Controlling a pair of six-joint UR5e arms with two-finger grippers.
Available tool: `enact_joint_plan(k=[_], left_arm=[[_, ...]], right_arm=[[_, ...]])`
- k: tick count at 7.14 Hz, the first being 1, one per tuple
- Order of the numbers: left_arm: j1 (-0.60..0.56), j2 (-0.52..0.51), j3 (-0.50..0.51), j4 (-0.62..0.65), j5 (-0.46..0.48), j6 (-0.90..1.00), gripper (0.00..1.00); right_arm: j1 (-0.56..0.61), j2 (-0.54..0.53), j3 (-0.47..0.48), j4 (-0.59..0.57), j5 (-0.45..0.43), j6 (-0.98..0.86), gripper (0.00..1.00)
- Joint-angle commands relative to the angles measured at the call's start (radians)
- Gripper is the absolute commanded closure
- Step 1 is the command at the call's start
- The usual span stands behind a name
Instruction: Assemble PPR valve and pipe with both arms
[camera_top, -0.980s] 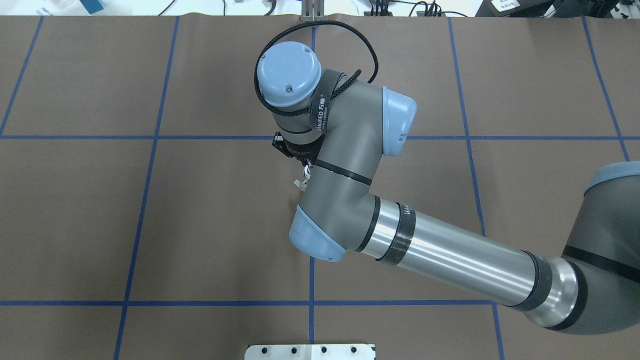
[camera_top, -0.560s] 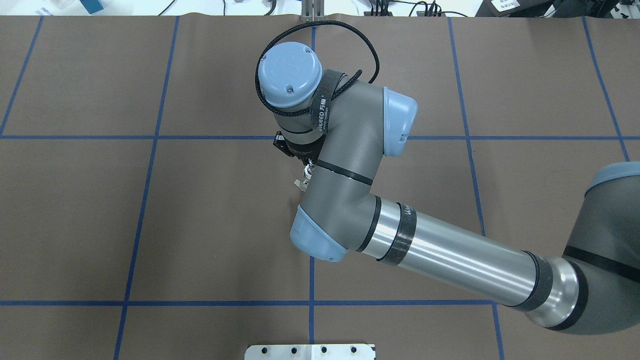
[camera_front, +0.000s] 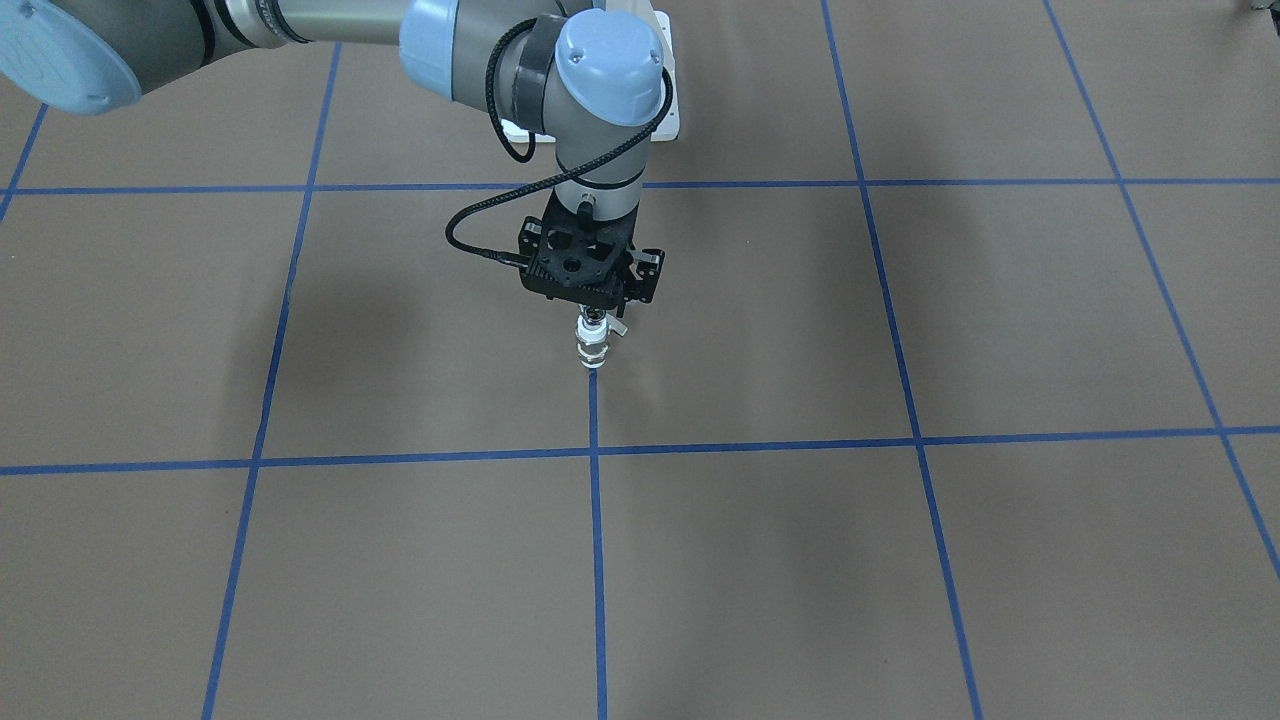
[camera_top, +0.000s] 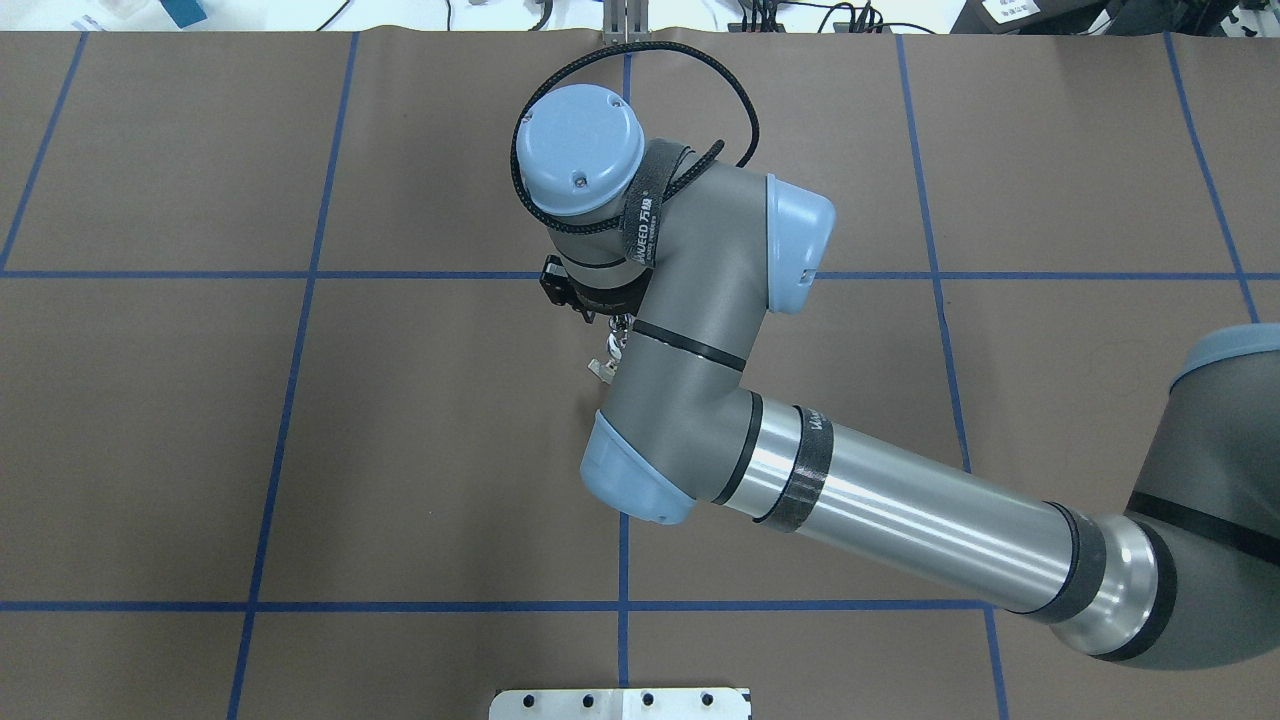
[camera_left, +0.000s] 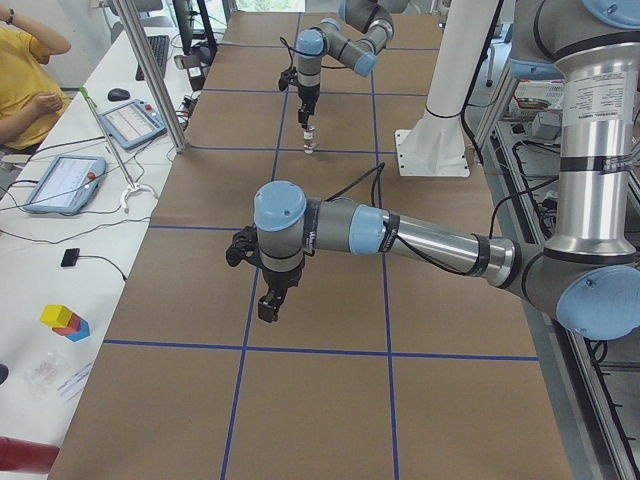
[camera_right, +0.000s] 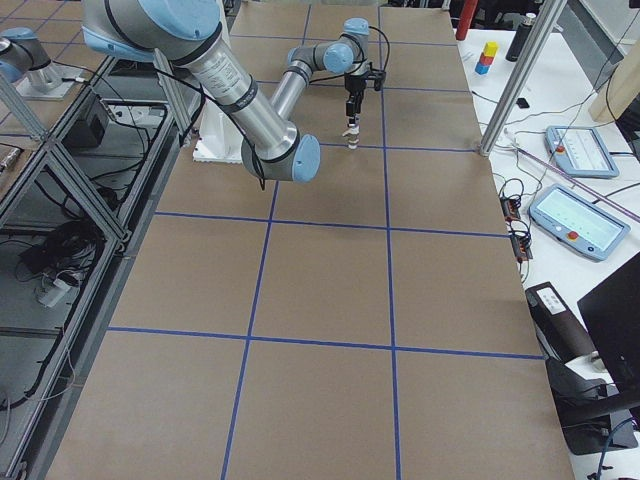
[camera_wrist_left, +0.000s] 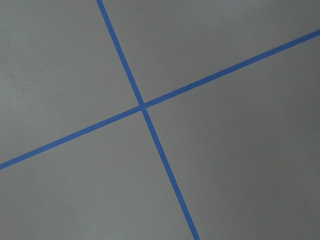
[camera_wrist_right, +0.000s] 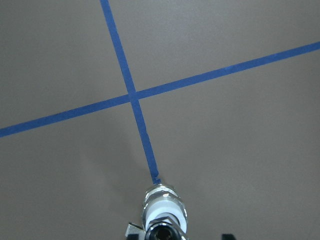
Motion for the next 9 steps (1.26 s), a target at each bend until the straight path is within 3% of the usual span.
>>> enact_joint_plan(k=[1,3,5,7,9], left_arm=[[0.000,0.000,0.007,0.002,0.000,-0.002,0.00],[0.000,0.008,0.049,0.002,0.000,-0.065,0.00],[-0.002,0.020,0.050,0.000,0.000,-0.064,0.00],[-0.002,0.072,0.048,-0.068,0.000,-0.067,0.00],[-0.002,0.098,0.068,-0.107,0.000,-0.072,0.00]], right_arm=[[0.019,0.001,0.018,-0.003,0.008,-0.007,0.01],[0.100,-0.053,0.132,-0.044,0.053,-0.060,0.01],[0.244,-0.161,0.298,-0.113,0.164,-0.214,0.01],[0.358,-0.289,0.368,-0.112,0.210,-0.406,0.01],[0.490,-0.430,0.376,-0.099,0.287,-0.686,0.01]])
